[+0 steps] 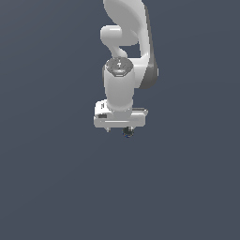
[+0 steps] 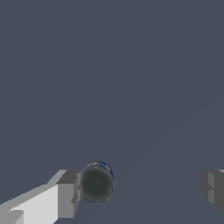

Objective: Pick up the object and move it to a goal position.

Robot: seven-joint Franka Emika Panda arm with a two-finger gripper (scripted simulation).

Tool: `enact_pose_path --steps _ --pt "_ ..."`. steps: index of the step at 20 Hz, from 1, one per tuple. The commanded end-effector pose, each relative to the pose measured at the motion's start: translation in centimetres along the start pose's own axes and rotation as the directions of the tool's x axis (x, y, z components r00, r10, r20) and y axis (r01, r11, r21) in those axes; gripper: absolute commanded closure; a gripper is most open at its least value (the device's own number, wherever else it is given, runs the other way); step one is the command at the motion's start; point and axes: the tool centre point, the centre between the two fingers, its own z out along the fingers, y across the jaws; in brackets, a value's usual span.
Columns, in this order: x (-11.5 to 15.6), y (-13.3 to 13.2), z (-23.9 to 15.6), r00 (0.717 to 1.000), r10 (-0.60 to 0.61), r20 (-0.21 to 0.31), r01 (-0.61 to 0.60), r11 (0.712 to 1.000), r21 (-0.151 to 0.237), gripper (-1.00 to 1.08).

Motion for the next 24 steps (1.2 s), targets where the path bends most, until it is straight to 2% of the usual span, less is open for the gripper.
enact_pose_path --steps 1,11,18,24 --pt "0.0 0.0 0.0 1.000 0.000 0.000 0.000 1.000 0.000 -0.92" --pt "1.0 3.4 -0.7 0.999 0.045 -0.030 -0.046 0.999 -0.019 -0.92" --pt "0.6 2.8 -0.1 0.999 0.032 -0.027 -0.033 0.999 -0.017 -0.92" --pt "-0.9 1.2 2.2 1.000 -0.008 -0.020 0.007 1.000 -0.016 -0.92"
